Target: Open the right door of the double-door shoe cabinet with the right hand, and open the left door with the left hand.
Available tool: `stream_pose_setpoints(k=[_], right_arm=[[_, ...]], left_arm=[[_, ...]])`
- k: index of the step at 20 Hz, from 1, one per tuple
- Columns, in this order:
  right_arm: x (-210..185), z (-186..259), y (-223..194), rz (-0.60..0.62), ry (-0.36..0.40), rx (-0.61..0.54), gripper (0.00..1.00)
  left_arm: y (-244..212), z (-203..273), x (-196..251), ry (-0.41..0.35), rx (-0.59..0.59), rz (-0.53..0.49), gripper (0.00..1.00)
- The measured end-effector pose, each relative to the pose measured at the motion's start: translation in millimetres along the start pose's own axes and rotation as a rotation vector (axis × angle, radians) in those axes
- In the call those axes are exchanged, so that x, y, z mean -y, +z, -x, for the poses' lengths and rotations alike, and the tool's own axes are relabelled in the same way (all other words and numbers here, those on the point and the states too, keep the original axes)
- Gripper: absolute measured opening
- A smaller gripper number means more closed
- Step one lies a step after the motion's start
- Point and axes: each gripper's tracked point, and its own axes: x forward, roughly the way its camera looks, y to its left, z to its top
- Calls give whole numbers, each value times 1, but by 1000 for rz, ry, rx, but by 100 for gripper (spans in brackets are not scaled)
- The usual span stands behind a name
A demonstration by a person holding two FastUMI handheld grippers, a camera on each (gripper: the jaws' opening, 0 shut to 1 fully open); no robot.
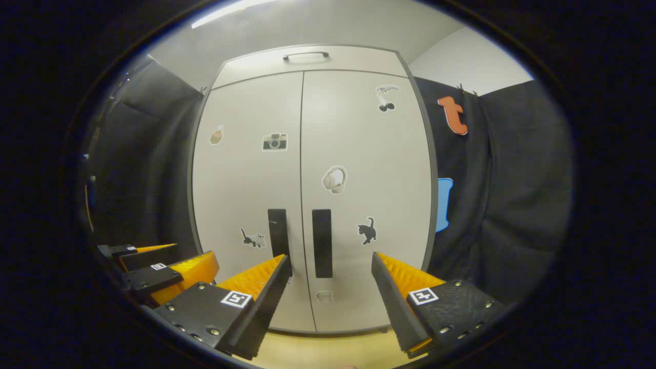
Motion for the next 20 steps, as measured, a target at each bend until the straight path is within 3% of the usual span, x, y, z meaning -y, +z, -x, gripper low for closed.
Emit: stream_pose_setpoints(k=[11,13,15,16,19,20], right_arm=[[-9,-80,-13,-1,-9,-57,96],[-10,-93,-14,4,-16,-57,86],[-8,-103,-16,11,-28,-63,87],[-8,-107,-18,11,-26,-67,77],[-11,-118,-25,0,-14,-95,69],[-12,-120,-26,1,-11,-98,58]], left_arm=[[-1,-14,-42,56,2,-15,93],[-3,-17,-49,72,-4,-13,96],[-5,-19,-54,82,-12,-12,93],[-6,-21,-57,87,-14,-13,96],[-8,-23,-58,88,-20,-16,97],[-9,-23,-58,87,-22,-18,96]])
